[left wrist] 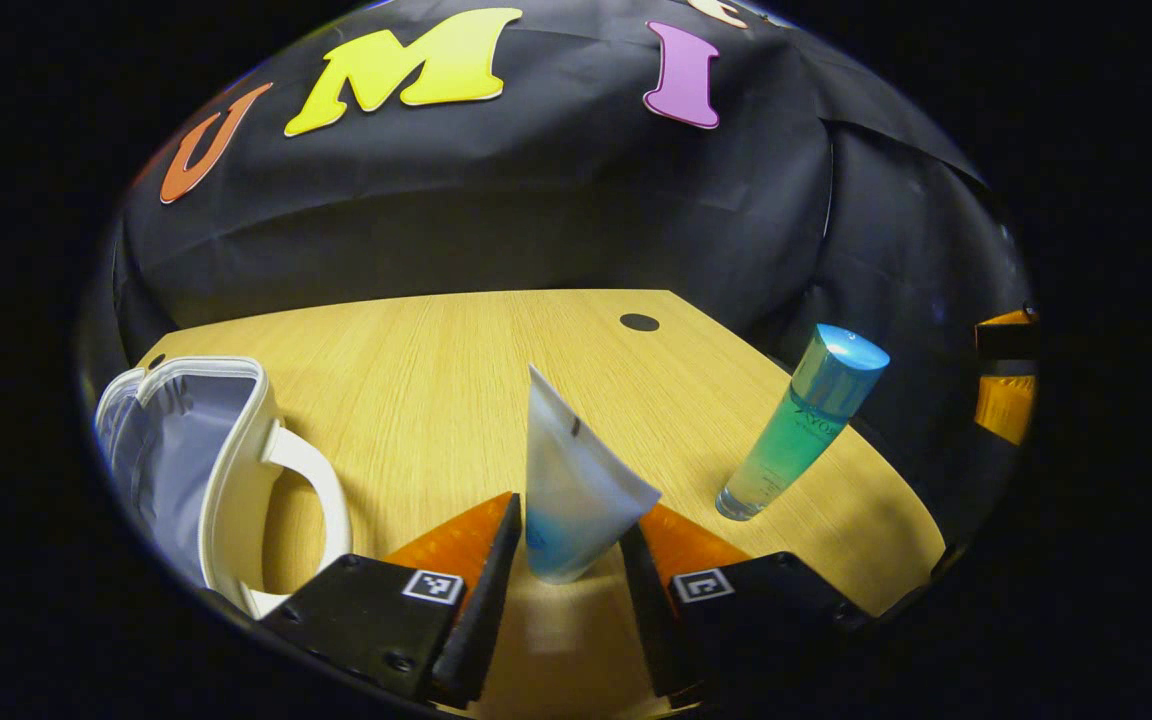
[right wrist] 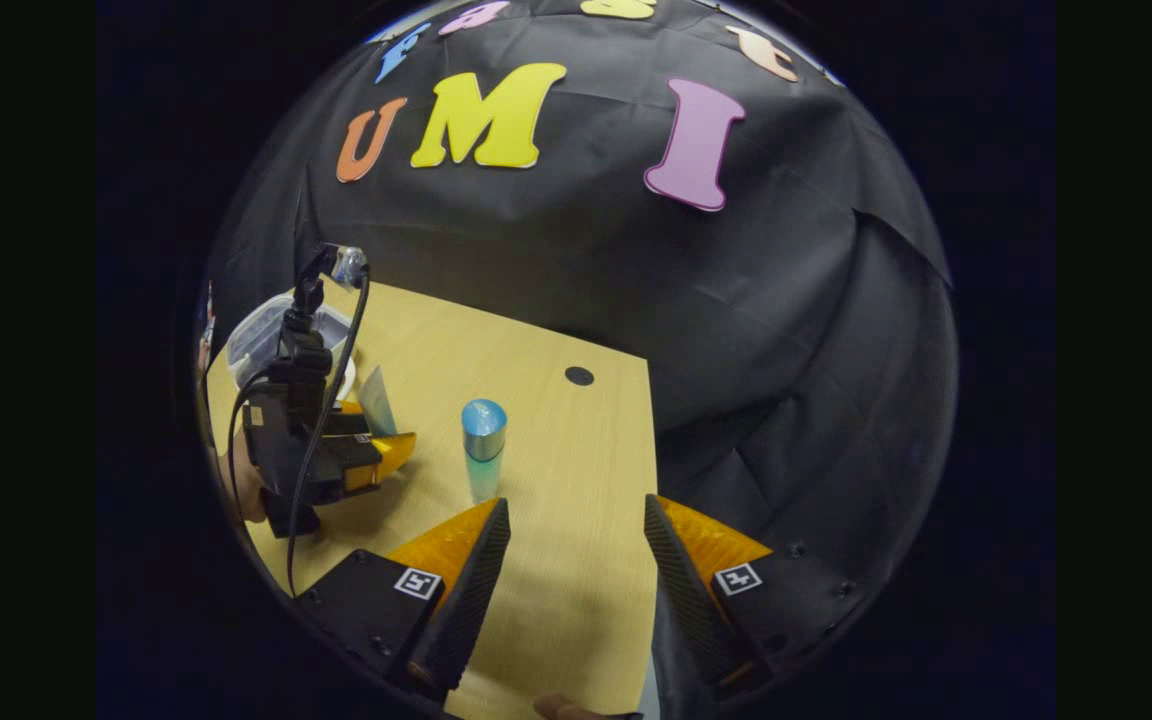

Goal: First open the suitcase, pack the skin care products into it, and then close the suitcase.

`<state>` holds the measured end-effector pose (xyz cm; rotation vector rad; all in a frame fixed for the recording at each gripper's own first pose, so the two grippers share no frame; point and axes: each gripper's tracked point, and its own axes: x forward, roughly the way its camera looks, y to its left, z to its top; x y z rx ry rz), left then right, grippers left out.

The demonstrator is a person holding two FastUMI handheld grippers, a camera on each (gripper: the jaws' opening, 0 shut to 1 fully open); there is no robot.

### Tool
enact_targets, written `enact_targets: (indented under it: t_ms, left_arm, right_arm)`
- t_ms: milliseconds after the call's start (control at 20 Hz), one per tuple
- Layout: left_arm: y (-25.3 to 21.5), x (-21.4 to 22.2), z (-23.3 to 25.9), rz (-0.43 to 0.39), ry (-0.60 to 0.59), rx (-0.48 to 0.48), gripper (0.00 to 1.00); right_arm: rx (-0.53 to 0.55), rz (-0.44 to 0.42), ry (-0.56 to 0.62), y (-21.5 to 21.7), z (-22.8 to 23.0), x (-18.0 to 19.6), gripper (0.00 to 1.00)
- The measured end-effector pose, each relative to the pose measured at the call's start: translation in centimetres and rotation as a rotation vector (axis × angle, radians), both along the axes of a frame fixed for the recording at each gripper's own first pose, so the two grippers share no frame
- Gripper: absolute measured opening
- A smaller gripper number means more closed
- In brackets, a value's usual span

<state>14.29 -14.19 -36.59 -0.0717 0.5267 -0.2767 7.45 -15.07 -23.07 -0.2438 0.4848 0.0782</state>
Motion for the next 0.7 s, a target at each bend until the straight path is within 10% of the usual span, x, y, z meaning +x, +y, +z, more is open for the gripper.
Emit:
enact_targets:
  t_ms: [250, 700]
  left_arm:
    - [0.8, 0.2, -0.2, -0.011, 0.027, 0.039, 0.41]
    - [4.5, -4.9, 7.9, 0.02, 0.029, 0.029, 0.39]
  right_arm:
    - [0.097, 0.081, 0.032, 3.8, -1.3, 2.8, 0.8]
    - [0.148, 0.115, 0.054, 8.8, -5.3, 8.7, 0.79]
